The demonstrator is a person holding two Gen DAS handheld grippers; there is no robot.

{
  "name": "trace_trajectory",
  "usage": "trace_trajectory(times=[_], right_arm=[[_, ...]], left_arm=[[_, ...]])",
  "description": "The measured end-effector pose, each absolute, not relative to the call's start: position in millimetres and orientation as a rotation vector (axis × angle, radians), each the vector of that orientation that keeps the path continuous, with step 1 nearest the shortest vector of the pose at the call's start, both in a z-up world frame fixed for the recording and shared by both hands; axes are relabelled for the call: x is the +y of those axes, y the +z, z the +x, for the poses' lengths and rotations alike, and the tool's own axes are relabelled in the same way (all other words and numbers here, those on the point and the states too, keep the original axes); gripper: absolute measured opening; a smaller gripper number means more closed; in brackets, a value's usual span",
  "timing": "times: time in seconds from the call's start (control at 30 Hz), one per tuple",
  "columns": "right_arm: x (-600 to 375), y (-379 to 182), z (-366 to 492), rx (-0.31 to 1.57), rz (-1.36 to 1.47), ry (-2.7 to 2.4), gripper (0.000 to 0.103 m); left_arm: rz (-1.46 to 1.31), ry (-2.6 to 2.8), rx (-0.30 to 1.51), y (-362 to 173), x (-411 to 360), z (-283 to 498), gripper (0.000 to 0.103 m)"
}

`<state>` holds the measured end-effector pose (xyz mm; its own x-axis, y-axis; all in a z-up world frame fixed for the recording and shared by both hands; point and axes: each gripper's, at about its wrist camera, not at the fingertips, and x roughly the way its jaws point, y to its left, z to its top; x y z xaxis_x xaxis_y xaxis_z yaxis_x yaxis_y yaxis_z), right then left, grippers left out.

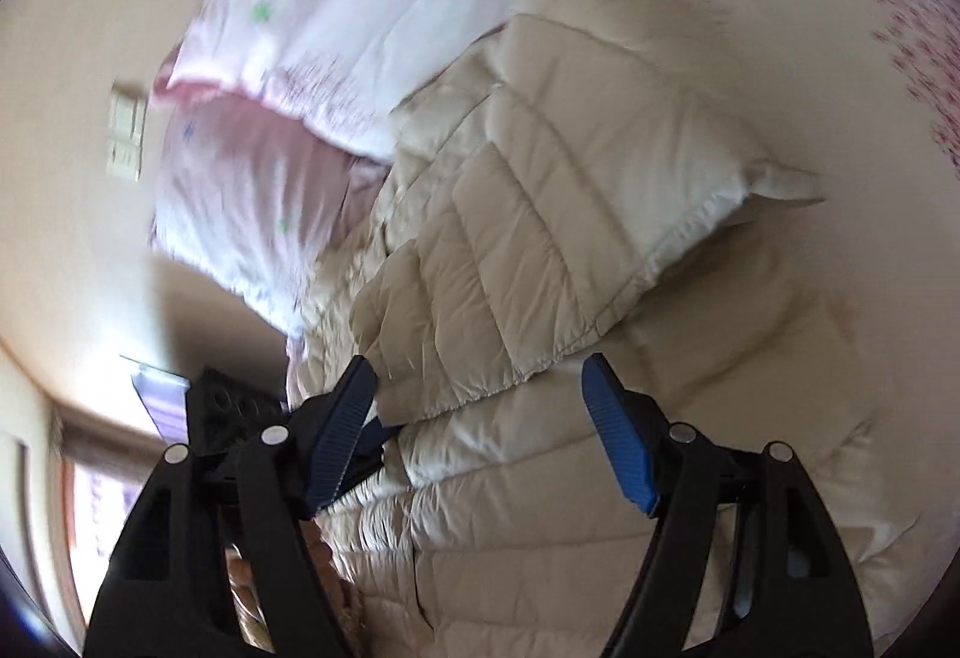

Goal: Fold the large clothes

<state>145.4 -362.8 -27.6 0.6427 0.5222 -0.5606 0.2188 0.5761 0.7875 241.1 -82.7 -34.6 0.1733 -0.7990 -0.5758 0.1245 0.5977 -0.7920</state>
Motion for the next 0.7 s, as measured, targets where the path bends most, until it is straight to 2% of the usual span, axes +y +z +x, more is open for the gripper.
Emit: trace_trajectory(times=[0.03, 0.1, 0.43, 0.57, 0.63, 0.7], right_arm=[[-365.5, -29.4, 145.0, 0.882, 0.98, 0.2, 0.072], [-374.1, -35.5, 146.9, 0.874, 1.016, 0.176, 0.072], [-380.6, -50.0, 170.4, 0.808, 1.106, 0.129, 0.072], [-375.1, -47.1, 175.9, 0.78, 1.04, 0.057, 0.063], [-371.1, -42.5, 177.0, 0.754, 0.981, 0.017, 0.048], [-366.4, -35.1, 176.6, 0.721, 0.905, -0.008, 0.016]], left_arm=[[-0.668, -0.74, 1.228, -35.2, -84.8, 242.1, 0.012], [-0.653, -0.742, 1.209, -33.2, -84.5, 245.0, 0.007], [-0.66, -0.578, 0.966, 12.0, 8.2, 260.0, 0.004], [-0.659, -0.504, 0.925, 15.0, 44.7, 263.5, 0.004], [-0.653, -0.483, 0.922, 13.7, 53.6, 263.9, 0.004], [-0.636, -0.456, 0.92, 9.3, 60.3, 264.1, 0.004]])
